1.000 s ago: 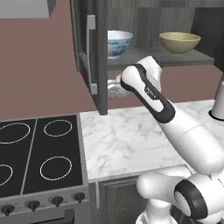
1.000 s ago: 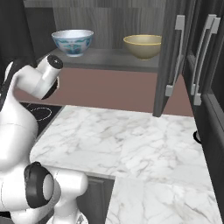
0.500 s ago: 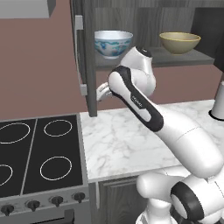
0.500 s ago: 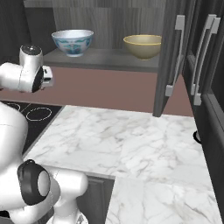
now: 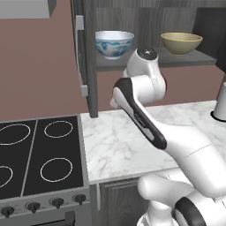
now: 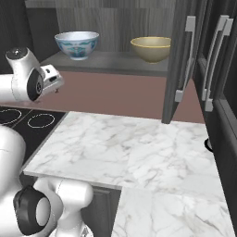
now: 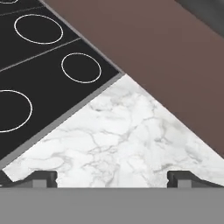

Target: Move the bowls from the cabinet to the plates on the dining table.

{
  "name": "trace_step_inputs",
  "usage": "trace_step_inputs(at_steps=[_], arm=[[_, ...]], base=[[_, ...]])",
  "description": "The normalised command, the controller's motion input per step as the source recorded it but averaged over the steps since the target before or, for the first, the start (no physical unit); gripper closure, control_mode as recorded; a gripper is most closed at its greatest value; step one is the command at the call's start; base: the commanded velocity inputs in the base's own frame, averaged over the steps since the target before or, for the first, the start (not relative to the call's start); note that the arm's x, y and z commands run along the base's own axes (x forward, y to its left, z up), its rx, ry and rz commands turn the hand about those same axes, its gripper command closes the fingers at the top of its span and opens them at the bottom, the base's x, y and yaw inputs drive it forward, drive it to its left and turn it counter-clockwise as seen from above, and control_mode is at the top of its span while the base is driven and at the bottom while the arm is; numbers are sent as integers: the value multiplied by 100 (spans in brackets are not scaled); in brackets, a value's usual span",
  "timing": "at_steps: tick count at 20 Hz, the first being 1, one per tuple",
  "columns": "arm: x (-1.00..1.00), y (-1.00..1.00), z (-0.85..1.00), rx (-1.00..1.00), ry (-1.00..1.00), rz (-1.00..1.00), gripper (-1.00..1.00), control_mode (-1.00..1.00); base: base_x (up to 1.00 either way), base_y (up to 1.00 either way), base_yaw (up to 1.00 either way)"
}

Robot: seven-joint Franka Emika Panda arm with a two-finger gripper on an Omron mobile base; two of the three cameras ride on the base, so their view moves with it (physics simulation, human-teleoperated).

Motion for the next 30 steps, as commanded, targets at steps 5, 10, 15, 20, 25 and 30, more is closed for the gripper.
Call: trace_step_inputs(at_steps=[5, 10, 15, 20, 25, 30], arm=[[0, -67, 0, -29, -12, 0, -100, -100], [0, -63, 0, -21, -10, -1, -100, -100], [3, -62, 9, -16, -9, -6, -100, -100], [16, -62, 10, -12, -7, -11, -100, -100], [43, -62, 9, -6, -3, -14, -100, -100], [54, -45, 23, -4, -3, -11, -100, -100]], base=[[0, 0, 0], [0, 0, 0], [0, 0, 0], [0, 0, 0], [0, 0, 0], [0, 0, 0]])
